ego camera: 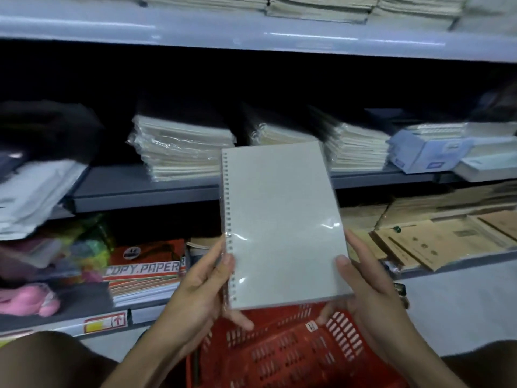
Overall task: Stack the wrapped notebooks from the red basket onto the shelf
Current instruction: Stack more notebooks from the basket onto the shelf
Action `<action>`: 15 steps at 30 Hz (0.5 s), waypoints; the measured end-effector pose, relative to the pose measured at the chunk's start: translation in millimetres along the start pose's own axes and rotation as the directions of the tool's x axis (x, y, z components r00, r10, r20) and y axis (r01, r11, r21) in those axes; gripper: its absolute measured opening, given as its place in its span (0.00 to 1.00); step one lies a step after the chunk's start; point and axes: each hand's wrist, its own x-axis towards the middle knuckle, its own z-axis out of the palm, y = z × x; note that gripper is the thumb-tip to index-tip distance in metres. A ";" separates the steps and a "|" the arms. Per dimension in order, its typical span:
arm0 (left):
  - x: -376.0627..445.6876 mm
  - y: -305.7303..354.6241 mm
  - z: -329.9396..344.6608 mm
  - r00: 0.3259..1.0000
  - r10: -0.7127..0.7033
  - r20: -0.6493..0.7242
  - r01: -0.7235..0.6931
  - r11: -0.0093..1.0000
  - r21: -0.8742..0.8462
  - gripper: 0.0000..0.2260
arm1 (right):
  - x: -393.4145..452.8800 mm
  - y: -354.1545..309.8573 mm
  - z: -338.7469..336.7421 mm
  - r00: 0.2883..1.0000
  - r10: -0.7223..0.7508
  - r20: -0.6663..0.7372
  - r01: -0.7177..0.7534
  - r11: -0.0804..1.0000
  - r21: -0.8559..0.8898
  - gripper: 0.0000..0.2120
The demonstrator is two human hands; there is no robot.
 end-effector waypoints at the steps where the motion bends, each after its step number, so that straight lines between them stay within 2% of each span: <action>1: -0.2 3.4 -4.4 1.000 0.009 -0.014 -0.009 1.000 -0.003 0.18 | 2.9 1.0 5.1 1.000 0.005 0.011 -0.005 1.000 0.022 0.20; 4: -2.2 11.9 -19.5 0.999 0.026 -0.033 -0.026 1.000 -0.017 0.20 | 11.2 2.7 22.9 0.999 0.036 0.040 -0.038 0.998 0.048 0.20; 7: -0.9 27.4 -35.2 0.998 0.042 -0.049 -0.044 0.999 -0.027 0.21 | 23.8 3.4 40.0 0.999 -0.013 0.036 0.012 0.999 0.037 0.20; 10: 5.8 50.4 -49.2 0.994 0.087 -0.070 -0.085 0.996 0.033 0.19 | 48.7 1.8 60.9 0.995 -0.035 0.094 0.028 0.997 0.073 0.21; 15: 26.6 93.5 -66.7 0.955 0.198 -0.220 -0.190 0.980 0.058 0.19 | 104.5 -10.0 97.7 0.989 -0.015 0.149 0.000 0.995 0.097 0.20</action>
